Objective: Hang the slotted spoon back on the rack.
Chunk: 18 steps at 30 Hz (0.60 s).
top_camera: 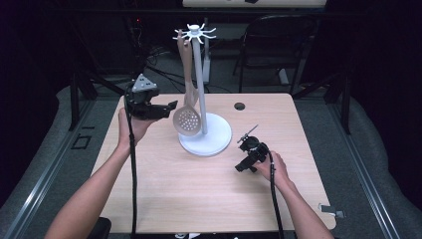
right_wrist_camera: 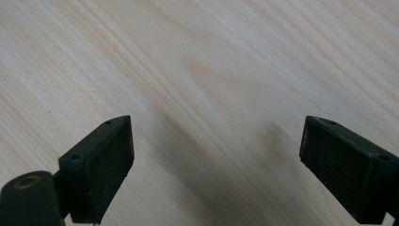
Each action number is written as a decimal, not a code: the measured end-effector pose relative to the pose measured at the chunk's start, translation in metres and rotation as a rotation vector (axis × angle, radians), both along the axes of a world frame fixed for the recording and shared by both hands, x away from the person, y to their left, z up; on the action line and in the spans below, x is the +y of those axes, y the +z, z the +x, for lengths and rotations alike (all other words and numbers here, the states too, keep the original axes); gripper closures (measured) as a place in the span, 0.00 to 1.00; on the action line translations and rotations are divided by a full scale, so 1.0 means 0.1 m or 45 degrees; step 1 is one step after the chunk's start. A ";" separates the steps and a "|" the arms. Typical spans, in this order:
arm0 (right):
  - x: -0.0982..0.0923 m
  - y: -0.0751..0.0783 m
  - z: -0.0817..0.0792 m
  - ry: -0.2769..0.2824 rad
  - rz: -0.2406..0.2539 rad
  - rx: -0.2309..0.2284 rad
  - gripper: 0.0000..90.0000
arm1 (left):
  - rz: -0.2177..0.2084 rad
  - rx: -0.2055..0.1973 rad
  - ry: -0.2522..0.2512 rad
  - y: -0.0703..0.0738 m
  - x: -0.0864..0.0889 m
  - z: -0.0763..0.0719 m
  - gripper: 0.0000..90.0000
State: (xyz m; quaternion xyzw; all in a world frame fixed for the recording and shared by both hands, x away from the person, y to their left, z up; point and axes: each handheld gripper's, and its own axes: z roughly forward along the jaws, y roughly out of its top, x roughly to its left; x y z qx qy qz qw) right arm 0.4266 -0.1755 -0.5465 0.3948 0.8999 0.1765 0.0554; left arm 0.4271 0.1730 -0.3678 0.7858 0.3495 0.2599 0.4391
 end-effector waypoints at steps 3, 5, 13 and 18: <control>-0.01 0.01 0.00 0.007 -0.013 -0.001 0.11 | -0.003 0.014 0.007 -0.07 0.04 -0.04 0.25; 0.00 0.01 0.00 0.007 -0.011 -0.001 0.11 | 0.004 0.029 0.010 -0.12 0.06 -0.07 0.24; 0.00 0.02 0.00 0.006 -0.013 0.003 0.11 | 0.030 0.085 0.037 -0.34 0.18 -0.17 0.20; 0.00 0.01 0.00 0.006 -0.013 0.000 0.11 | 0.029 0.124 0.060 -0.49 0.27 -0.22 0.19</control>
